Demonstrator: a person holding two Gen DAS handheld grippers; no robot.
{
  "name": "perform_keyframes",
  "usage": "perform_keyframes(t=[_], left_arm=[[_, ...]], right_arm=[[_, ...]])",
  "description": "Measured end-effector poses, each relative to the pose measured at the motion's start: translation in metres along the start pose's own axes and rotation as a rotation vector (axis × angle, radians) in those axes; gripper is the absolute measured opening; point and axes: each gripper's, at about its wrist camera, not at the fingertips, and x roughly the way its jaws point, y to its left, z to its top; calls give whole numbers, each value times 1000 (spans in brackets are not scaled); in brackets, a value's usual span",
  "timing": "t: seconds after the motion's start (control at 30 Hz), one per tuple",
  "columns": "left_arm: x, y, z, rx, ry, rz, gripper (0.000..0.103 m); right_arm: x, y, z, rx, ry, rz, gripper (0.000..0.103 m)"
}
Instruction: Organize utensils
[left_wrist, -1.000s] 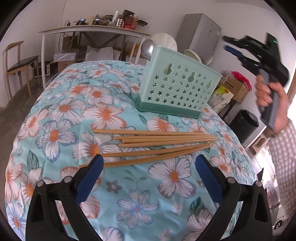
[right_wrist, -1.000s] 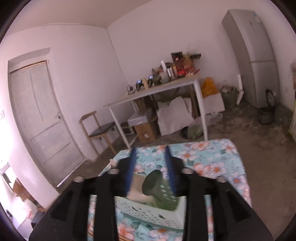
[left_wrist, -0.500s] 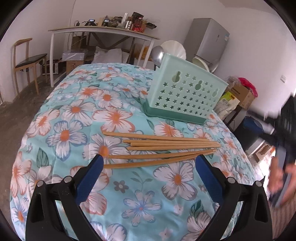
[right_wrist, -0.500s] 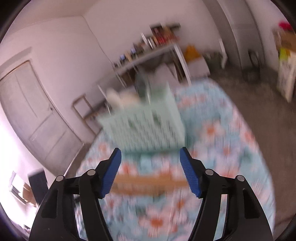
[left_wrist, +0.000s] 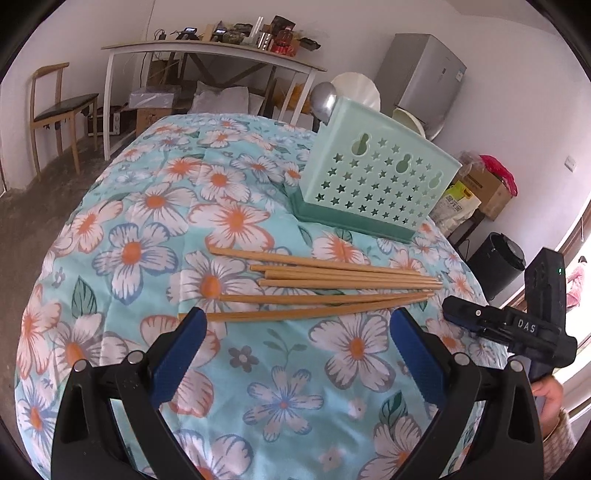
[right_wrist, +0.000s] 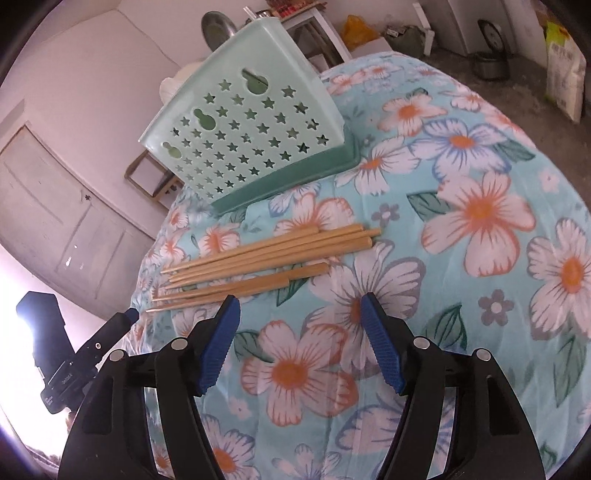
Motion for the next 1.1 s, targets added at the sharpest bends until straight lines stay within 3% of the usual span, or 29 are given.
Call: perform_keyframes(t=[0.23,0.37,0.57,0.7,0.87,0.93,1.0,1.1], left_arm=[[4,-8,2,-32,-3,-56,96],[9,-9,2,-91,25,-137,86],[27,2,1,-276,98,-268,65],[43,17,-3,-457,140,-333,59],[54,37,-4,-663,132,-364,50],[57,43,-5,-724,131,-348,42],[62,47,-7,-771,139,-317,26],[65,51,-10,-829,140,-306,19]], right_arm=[[-5,-10,-2,17,-19,68,65],[-6,-11,-5,8,-34,90,65],[-8,-14,-7,-10,-51,117,65],[-9,-15,-7,-10,-53,130,65],[-11,-18,-7,-14,-57,149,65],[-12,-19,-7,-15,-61,155,65],[-12,-19,-7,-20,-63,157,65],[-13,-20,-8,-24,-63,163,65]])
